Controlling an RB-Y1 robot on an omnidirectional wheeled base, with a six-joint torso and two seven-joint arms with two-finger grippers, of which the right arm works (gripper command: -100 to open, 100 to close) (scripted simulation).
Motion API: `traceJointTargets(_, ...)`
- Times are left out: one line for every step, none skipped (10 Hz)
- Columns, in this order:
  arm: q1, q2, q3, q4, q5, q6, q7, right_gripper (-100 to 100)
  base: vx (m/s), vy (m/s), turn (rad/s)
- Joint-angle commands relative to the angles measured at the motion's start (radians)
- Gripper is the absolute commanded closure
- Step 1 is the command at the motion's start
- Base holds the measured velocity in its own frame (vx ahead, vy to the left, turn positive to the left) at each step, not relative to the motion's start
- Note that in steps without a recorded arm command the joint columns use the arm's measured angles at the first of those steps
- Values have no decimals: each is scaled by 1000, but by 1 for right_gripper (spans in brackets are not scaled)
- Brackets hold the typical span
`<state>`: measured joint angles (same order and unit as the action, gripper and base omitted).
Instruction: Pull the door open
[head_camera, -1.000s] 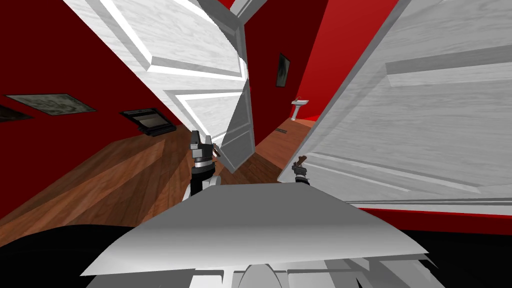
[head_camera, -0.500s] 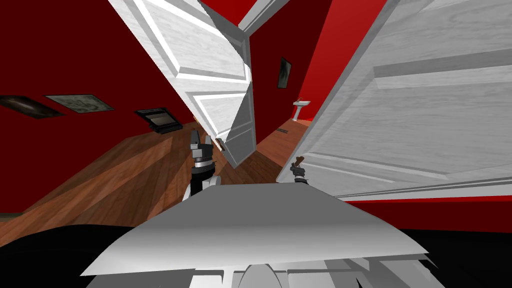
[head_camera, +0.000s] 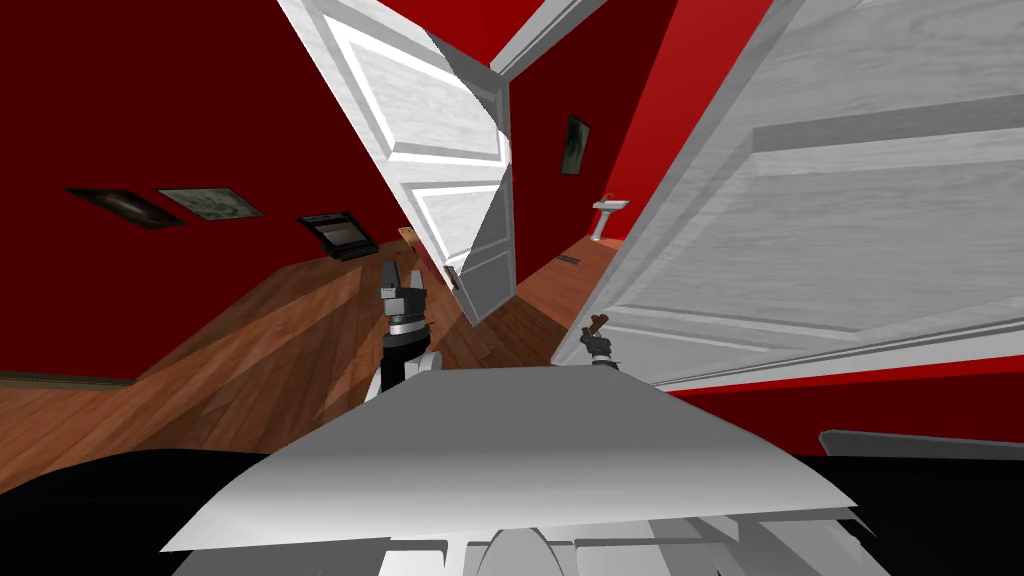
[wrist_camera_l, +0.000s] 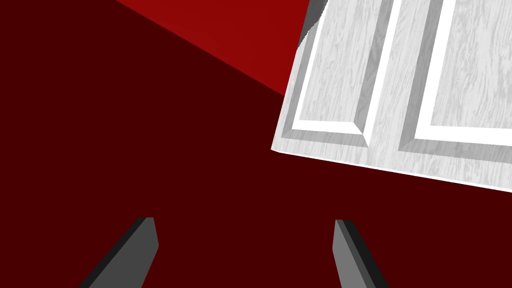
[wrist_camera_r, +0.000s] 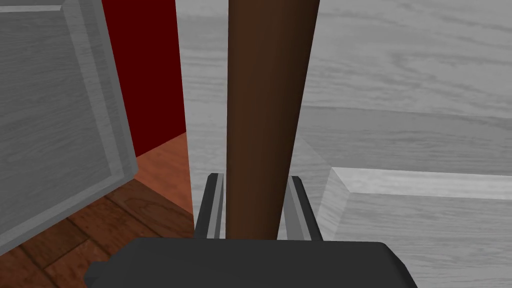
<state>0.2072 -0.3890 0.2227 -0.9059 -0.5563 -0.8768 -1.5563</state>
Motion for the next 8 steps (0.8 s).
traceJointTargets(9, -16, 19, -11, 12, -11, -21, 100, -219, -34, 97)
traceJointTargets(14, -24, 27, -14, 17, -16, -31, 100, -226, -25, 80)
traceJointTargets(13, -18, 21, -12, 12, -7, -22, 100, -100, -9, 17)
traceJointTargets(28, -34, 41, -11, 22, -26, -43, 100, -178, -24, 142)
traceJointTargets(34, -44, 50, -11, 26, -38, -53, 100, -242, -58, 163)
traceJointTargets(41, -54, 60, -10, 31, -52, -65, 100, -203, -43, 104)
traceJointTargets(48, -65, 70, -9, 37, -65, -78, 100, -210, -34, 115)
traceJointTargets(55, -75, 81, -8, 42, -79, -91, 100, -212, -29, 124)
